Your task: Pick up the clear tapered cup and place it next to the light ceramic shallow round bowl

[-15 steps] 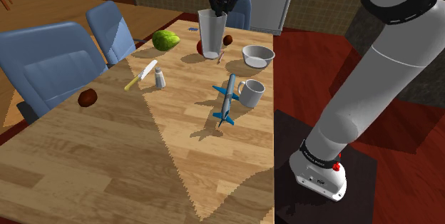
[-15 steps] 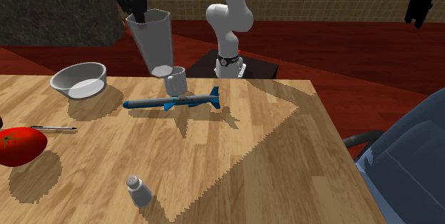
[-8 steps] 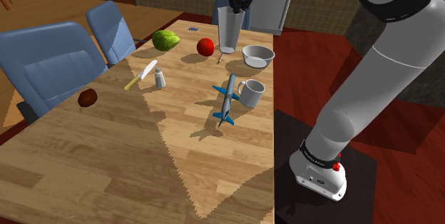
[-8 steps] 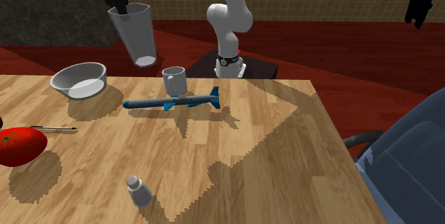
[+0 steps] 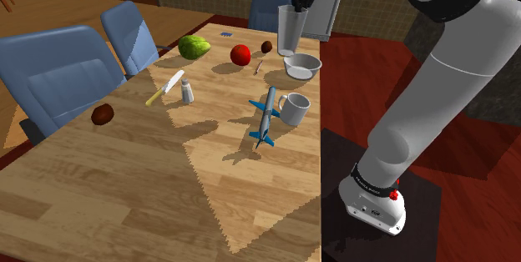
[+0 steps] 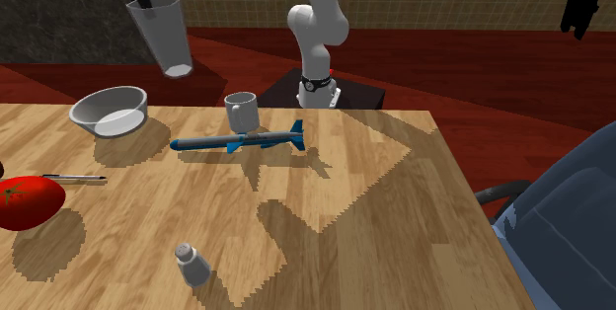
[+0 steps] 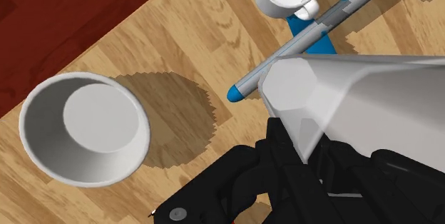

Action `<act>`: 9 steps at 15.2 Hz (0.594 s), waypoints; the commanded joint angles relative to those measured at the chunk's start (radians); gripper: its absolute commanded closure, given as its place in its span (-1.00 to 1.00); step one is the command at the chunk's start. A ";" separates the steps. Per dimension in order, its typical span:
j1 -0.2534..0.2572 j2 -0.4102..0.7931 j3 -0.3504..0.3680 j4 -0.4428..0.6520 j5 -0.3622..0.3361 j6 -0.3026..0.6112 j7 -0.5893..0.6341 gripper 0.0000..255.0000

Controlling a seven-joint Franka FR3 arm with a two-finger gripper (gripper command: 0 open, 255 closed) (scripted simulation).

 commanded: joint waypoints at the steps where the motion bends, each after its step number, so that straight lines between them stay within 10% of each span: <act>1: -0.018 0.017 -0.019 0.018 0.000 -0.004 -0.039 1.00; 9: -0.016 -0.009 -0.016 -0.122 -0.005 0.110 -0.044 1.00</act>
